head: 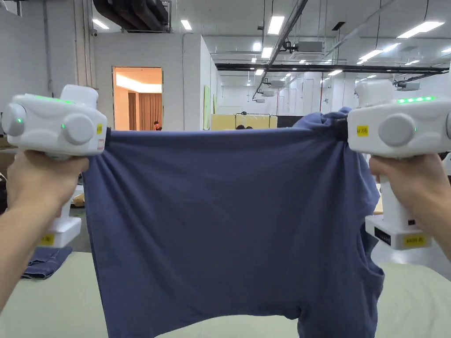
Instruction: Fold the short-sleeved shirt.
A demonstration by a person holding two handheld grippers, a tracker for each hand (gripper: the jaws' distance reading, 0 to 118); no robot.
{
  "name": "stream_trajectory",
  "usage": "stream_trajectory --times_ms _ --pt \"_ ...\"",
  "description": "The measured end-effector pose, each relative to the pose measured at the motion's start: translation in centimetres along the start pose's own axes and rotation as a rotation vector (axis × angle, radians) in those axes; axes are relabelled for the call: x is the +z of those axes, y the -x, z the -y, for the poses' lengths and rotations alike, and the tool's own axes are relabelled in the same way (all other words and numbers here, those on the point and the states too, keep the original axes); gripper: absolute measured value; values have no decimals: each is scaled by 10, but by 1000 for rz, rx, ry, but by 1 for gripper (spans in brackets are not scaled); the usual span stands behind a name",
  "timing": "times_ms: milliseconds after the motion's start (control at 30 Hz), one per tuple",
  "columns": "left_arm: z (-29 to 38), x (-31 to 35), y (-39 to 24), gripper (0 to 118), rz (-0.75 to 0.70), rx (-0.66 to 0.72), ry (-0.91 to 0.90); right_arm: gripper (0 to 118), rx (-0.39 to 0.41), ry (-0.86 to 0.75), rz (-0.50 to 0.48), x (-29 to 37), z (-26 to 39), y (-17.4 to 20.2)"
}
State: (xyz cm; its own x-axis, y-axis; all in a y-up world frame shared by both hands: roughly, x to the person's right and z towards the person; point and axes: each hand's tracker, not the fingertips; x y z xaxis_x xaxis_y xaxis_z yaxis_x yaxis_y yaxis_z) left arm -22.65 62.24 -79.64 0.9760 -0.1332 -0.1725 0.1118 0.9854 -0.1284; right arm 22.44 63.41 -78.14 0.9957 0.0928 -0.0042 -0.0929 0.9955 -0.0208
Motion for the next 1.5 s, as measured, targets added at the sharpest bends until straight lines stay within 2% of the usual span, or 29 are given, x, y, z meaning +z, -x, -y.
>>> stream_trajectory --times_ms 133,267,433,533,667,767,933,1033,1067,1100,1133,1167,1200,1267,1400,1433,1467,1500 --pt "56 -12 -18 0 -33 -20 19 2 32 47 37 -11 53 1" --pt "84 -6 -22 0 -12 -19 60 2 8 56 21 7 76 -4" --pt "130 47 -17 0 57 -16 62 2 3 66 -15 72 111 -11" --pt "176 88 -12 0 73 -56 85 2 -6 102 -61 121 156 -13" --pt "260 146 -3 0 130 -70 183 2 66 214 -111 185 237 -4" --pt "327 186 1 0 150 -53 294 2 69 317 -137 225 308 4" --pt "427 225 12 0 149 33 482 2 -8 545 -118 261 422 11" --pt "462 231 14 0 136 87 578 3 -37 653 -114 268 460 15" --pt "465 233 12 9 143 69 555 7 -23 659 -105 269 464 18" --pt "464 236 10 41 139 48 544 25 -16 657 -107 272 464 21" --pt "457 247 5 77 119 16 525 53 -18 659 -115 274 458 23" --pt "450 252 3 104 141 17 506 84 -23 660 -127 277 449 25" --pt "443 256 0 116 168 26 477 109 -26 651 -128 282 439 30" --pt "424 274 -15 116 195 0 391 113 -64 568 -130 292 414 40" --pt "414 280 -44 112 228 -40 388 110 -90 572 -132 295 389 66" --pt "414 280 -48 98 238 -40 394 95 -84 570 -120 295 388 74" --pt "416 279 -49 64 253 -28 408 58 -77 563 -103 297 389 78" --pt "418 278 -49 1 265 -15 432 0 -66 561 -101 300 392 83"
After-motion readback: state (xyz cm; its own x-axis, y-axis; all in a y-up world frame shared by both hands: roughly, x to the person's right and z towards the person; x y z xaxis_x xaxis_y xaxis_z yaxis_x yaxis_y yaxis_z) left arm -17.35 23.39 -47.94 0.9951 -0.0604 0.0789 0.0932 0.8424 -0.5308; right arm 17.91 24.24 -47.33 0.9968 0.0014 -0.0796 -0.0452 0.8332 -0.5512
